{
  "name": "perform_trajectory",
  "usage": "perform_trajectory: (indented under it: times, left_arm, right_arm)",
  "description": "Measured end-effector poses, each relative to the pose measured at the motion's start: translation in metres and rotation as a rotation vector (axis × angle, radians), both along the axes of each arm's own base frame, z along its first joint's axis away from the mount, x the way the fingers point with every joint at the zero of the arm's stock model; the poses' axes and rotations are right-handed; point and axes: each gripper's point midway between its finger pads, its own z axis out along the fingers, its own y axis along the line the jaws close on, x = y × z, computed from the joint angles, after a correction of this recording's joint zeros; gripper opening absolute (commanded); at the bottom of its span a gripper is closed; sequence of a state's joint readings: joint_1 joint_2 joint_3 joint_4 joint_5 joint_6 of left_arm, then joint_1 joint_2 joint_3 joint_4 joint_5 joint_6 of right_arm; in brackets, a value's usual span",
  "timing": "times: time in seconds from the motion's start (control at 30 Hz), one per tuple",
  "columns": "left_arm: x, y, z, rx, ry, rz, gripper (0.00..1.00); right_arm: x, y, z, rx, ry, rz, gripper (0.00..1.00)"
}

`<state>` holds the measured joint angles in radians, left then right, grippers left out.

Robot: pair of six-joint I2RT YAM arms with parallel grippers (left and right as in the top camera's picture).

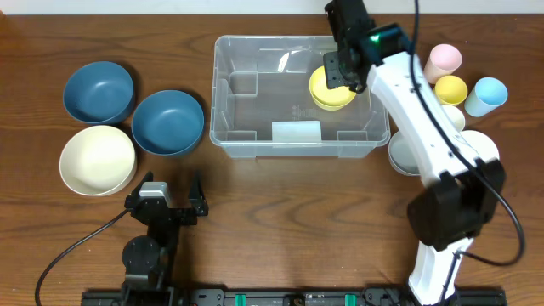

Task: Pack container
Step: 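Release the yellow bowl and move the right gripper to the grey bowl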

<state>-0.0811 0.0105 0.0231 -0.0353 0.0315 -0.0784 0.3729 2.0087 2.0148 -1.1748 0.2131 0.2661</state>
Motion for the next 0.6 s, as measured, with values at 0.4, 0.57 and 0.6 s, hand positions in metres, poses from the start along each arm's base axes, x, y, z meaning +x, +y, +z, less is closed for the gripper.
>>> perform_trajectory:
  times: [0.4,0.57,0.6]
  left_arm:
    - [0.000,0.000,0.000,0.000,0.000,0.000,0.98]
    - [0.000,0.000,0.000,0.000,0.001,0.000,0.98]
    - [0.000,0.000,0.000,0.000,0.000,0.000,0.98]
  right_arm:
    - [-0.096,-0.128,0.056,0.089,0.174,-0.513,0.58]
    - [-0.114,-0.168,0.030,0.093,0.249,-0.703,0.57]
    - [-0.117,-0.173,0.020,0.094,0.265,-0.733,0.57]
